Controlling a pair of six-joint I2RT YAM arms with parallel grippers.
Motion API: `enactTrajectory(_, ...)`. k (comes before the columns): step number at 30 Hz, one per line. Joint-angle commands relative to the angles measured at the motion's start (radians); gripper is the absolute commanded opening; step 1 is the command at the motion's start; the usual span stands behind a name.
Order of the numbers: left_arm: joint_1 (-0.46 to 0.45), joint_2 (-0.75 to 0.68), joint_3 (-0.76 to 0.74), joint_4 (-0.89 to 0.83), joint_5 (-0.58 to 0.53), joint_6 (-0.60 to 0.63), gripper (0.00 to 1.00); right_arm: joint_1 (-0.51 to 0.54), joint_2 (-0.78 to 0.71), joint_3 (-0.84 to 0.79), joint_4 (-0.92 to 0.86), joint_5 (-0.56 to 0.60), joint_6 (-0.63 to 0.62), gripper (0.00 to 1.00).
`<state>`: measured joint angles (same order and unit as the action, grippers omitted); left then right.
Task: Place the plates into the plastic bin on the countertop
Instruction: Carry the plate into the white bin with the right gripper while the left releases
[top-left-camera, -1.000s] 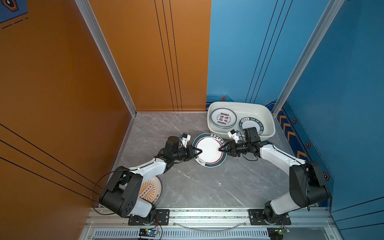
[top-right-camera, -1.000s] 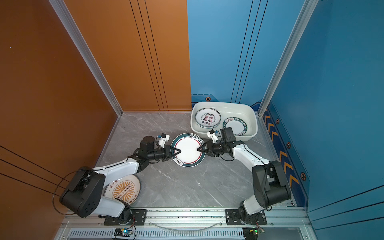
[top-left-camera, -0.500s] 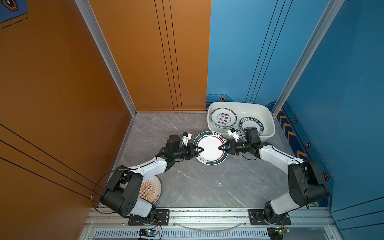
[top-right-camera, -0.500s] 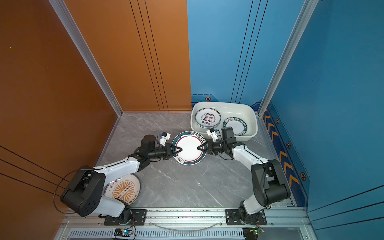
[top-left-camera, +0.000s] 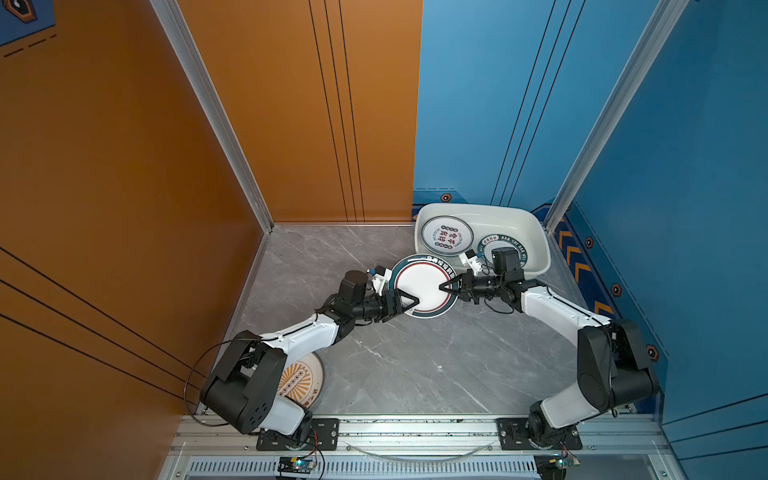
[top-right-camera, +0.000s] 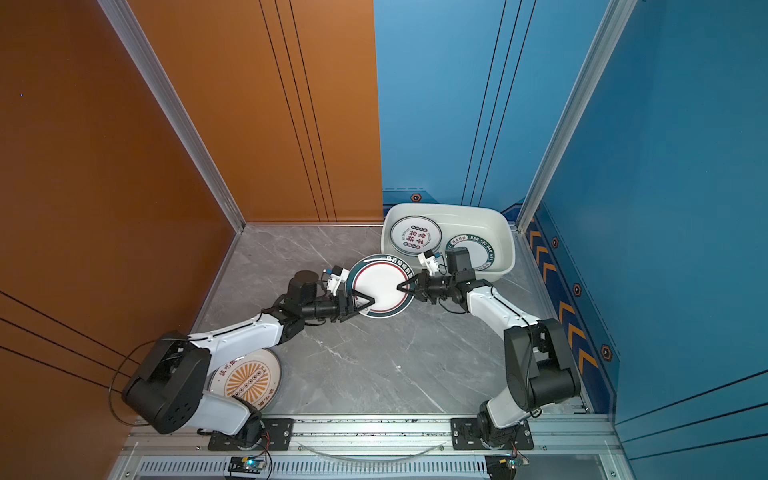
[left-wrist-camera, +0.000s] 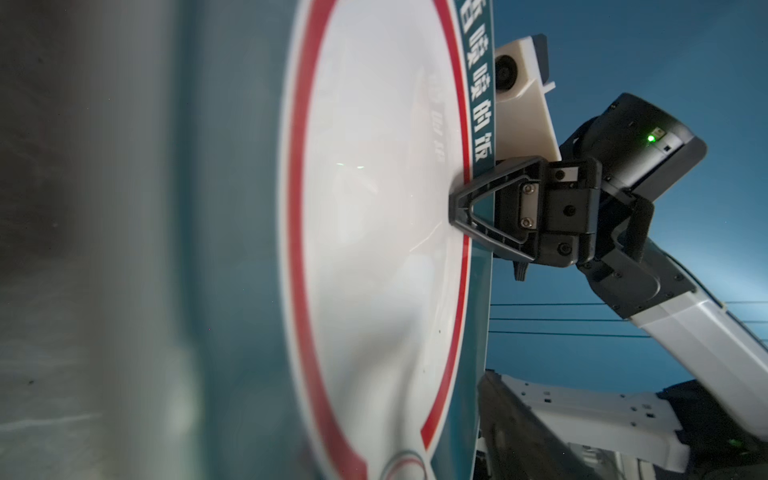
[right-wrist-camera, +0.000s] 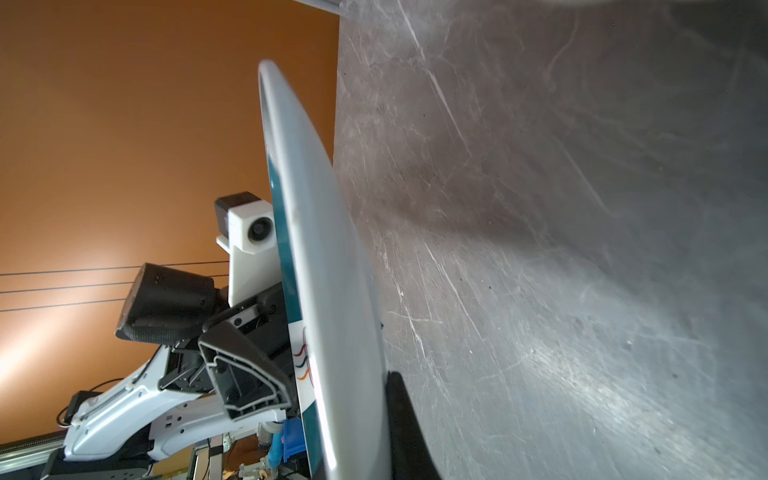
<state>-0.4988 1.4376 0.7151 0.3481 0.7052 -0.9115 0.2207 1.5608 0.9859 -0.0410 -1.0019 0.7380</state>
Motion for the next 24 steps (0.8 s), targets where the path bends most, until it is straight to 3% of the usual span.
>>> enactTrajectory(1, 0.006, -0.074, 0.046, -0.133, -0.025, 0.073, 0.98, -0.025, 0.022, 0.108, -0.073, 0.036, -0.014, 0.0)
enactTrajectory(10, 0.08, -0.212, 0.039, -0.317, -0.07, 0.136, 0.98, -0.13, 0.135, 0.306, -0.183, 0.188, 0.017, 0.0)
enactTrajectory(24, 0.231, -0.364, -0.029, -0.44, -0.009, 0.174, 0.98, -0.228, 0.503, 0.737, -0.296, 0.377, 0.109, 0.0)
